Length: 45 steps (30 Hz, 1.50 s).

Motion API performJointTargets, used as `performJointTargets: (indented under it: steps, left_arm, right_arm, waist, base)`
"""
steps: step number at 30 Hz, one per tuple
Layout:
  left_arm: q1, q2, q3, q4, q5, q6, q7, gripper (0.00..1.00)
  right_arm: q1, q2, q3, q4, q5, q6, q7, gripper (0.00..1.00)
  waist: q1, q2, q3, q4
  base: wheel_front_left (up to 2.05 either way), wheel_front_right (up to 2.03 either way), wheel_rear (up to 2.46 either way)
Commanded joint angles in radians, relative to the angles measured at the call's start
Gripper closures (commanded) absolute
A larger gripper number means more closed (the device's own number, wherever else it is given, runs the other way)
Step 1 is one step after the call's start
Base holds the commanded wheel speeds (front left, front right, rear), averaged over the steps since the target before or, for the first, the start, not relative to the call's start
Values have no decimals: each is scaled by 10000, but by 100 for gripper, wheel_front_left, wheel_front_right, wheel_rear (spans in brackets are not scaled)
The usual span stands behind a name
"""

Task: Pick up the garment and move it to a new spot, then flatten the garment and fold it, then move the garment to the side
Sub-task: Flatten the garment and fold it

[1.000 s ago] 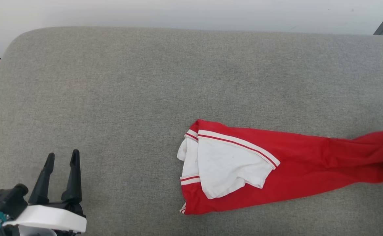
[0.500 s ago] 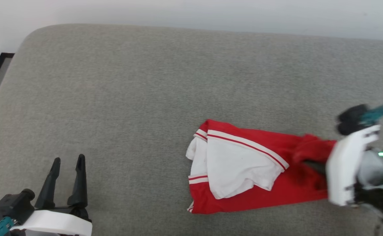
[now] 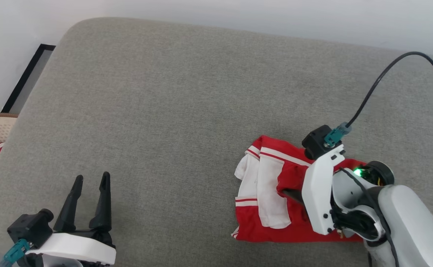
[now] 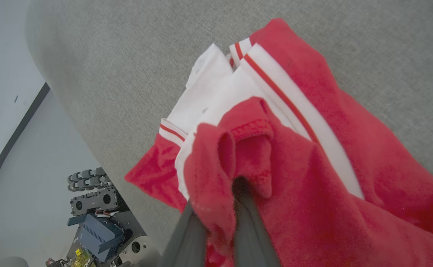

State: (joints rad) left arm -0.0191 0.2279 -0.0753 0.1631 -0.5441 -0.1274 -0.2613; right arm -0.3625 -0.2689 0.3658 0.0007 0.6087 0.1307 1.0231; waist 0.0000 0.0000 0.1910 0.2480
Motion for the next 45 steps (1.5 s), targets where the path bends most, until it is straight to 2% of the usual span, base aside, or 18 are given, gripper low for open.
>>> performJointTargets:
  steps: [1,2,10,19,24,33,34,45]
  left_arm:
    - [-148,11,24,14,24,-20,-46,0]
    - [-133,-6,47,7,-10,-21,-46,0]
    - [108,66,324,-192,-149,-30,-46,0]
    - [274,191,748,-508,-25,-32,-46,0]
    - [368,259,958,-704,132,-33,-46,0]
    - [708,329,1062,-973,575,-33,-47,0]
    - [814,343,1117,-995,669,-32,-47,0]
    - [1588,406,1192,-1109,1031,-32,-47,0]
  right_arm:
    - [-142,69,89,117,42,1,-108,34]
    - [-212,80,110,171,54,1,-159,0]
    - [-381,102,-412,-311,372,1,-318,0]
    - [-24,51,-2052,-1177,285,1,-1154,0]
    - [273,-89,-2599,-1317,107,1,-2610,0]
    - [1305,-287,-3113,-759,-384,1,-6049,0]
    - [1526,-358,-3114,-630,-551,1,-6721,0]
    - [2845,-287,-3003,283,-1259,1,-9604,0]
  waist:
    - [0,0,1,49]
    - [0,0,2,59]
    - [0,0,-4,-199]
    - [0,0,-121,-907]
    - [0,0,-278,-1325]
    - [0,0,-751,-1830]
    - [0,0,-897,-1920]
    - [0,0,-1793,-2226]
  base:
    - [0,0,0]
    - [0,0,0]
    - [0,0,0]
    - [0,0,0]
    - [0,0,0]
    - [0,0,0]
    - [0,0,0]
    - [0,0,0]
